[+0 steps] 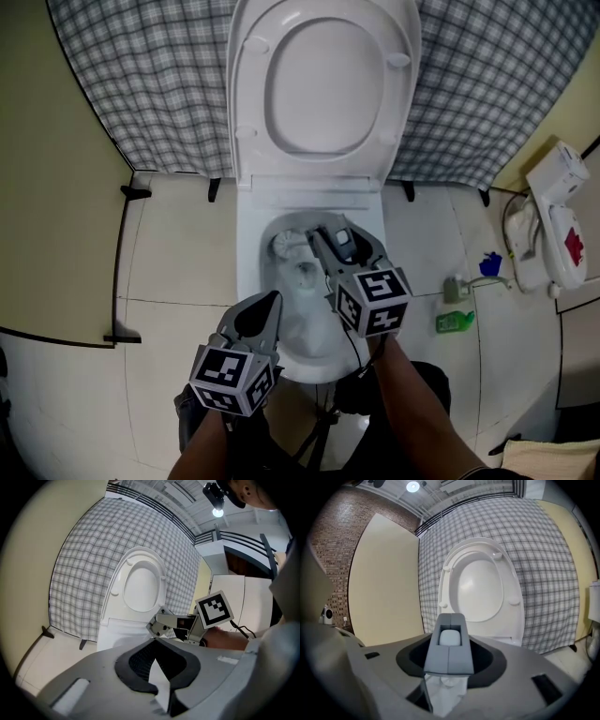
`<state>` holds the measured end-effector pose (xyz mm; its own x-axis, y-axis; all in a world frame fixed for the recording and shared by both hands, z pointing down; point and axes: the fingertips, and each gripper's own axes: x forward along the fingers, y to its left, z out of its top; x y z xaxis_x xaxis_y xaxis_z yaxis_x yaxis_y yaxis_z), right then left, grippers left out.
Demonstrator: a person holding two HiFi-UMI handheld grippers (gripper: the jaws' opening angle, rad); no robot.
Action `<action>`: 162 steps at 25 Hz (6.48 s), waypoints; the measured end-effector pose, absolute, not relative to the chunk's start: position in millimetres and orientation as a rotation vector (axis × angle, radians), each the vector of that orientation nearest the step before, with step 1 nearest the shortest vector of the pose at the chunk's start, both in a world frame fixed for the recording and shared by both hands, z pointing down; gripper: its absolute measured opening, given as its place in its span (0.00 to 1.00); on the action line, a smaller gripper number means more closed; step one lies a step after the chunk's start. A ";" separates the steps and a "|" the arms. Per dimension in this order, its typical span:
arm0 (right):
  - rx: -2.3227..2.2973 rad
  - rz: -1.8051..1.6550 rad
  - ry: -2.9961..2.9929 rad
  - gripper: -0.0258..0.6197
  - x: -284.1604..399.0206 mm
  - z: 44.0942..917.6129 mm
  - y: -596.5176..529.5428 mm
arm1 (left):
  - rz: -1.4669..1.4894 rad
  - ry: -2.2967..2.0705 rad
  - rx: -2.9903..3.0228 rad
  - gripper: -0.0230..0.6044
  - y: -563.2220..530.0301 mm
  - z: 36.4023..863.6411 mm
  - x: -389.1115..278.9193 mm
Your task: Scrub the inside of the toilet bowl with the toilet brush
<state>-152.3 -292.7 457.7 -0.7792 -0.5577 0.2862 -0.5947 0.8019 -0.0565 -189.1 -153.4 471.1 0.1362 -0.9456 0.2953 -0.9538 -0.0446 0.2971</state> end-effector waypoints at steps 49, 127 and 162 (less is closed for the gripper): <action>0.732 0.351 -2.411 0.36 -63.1 527.3 -182.7 | 0.057 -1.795 2.039 0.05 -110.1 455.6 -148.8; 0.626 0.158 -2.202 0.35 -3.5 472.1 -119.4 | -0.103 -1.800 2.198 0.05 -80.6 390.5 -108.5; 0.917 -0.119 -2.547 0.35 -110.1 466.0 -279.5 | -0.059 -1.634 2.090 0.05 -126.6 479.7 -125.7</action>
<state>-110.1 -279.5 466.0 -0.6895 -0.6255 0.3653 -0.5888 0.7777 0.2202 -125.7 -126.6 479.7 0.2850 -0.9237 0.2558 -0.9031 -0.1694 0.3946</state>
